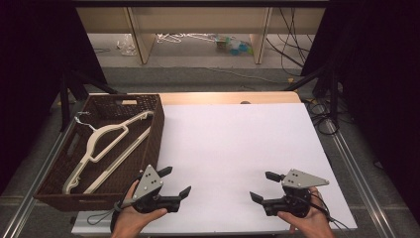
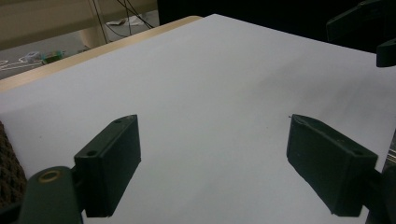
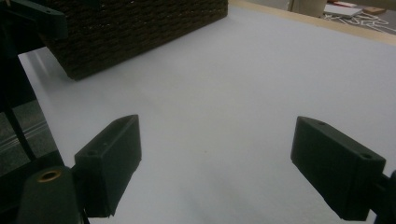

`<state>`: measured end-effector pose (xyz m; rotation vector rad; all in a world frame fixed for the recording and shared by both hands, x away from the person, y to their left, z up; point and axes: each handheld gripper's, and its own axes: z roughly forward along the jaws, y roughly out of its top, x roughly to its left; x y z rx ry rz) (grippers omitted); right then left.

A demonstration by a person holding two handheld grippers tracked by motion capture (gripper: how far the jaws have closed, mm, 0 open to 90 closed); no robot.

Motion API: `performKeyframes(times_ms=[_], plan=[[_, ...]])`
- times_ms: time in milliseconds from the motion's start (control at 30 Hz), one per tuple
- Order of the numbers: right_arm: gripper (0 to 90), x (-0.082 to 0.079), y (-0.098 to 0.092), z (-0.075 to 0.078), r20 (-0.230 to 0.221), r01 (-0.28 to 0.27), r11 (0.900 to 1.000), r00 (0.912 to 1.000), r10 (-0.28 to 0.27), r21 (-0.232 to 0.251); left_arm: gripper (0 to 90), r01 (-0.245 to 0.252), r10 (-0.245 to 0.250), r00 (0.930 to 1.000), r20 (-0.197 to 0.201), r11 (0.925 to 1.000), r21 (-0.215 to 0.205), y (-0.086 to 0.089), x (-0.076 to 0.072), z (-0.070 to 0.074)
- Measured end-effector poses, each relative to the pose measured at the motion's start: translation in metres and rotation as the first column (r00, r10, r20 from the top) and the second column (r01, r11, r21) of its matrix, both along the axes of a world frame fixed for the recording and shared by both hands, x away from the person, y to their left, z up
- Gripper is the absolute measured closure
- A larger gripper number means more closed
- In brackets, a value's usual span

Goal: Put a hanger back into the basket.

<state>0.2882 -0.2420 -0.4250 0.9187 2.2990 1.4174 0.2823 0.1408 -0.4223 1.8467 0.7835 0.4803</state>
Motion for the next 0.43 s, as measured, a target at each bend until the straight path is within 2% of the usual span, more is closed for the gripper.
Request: performKeyframes(times_ms=[33,67,100,133,200,267,433], plan=[[17.0,0.0002,0.0007,-0.0006,0.000,-0.005,1.000,1.0000,0.005,0.009,17.6,0.002,-0.002,1.0000,0.006,1.0000,0.009,0.0009,0.0003,0.0005],[17.0,0.0004,0.0004,-0.0001,-0.009,-0.014,1.000,0.9999,0.014,0.001,17.6,0.002,-0.002,1.0000,-0.001,1.0000,-0.004,0.0010,0.0004,0.0003],[17.0,0.0008,0.0003,-0.0004,0.006,-0.011,1.000,0.9999,0.011,0.005,17.6,0.002,-0.002,1.0000,-0.002,1.0000,-0.005,0.0013,0.0004,0.0004],[17.0,0.0004,0.0004,-0.0002,-0.006,-0.013,1.000,0.9999,0.013,0.006,17.6,0.001,-0.001,1.0000,-0.004,1.0000,-0.008,0.0013,0.0004,0.0002],[17.0,0.0013,-0.0003,-0.0005,0.024,0.000,1.000,0.9997,0.000,-0.002,17.6,0.005,-0.005,1.0000,-0.002,0.9999,-0.010,0.0008,0.0008,-0.0003],[17.0,0.0006,-0.0002,-0.0005,0.003,0.000,1.000,1.0000,0.000,0.001,17.6,0.003,-0.003,1.0000,0.000,1.0000,-0.002,0.0008,0.0008,0.0000],[17.0,0.0008,-0.0002,-0.0008,0.006,0.002,1.000,1.0000,-0.002,0.003,17.6,-0.002,0.002,1.0000,-0.004,1.0000,-0.006,0.0008,0.0007,-0.0002]])
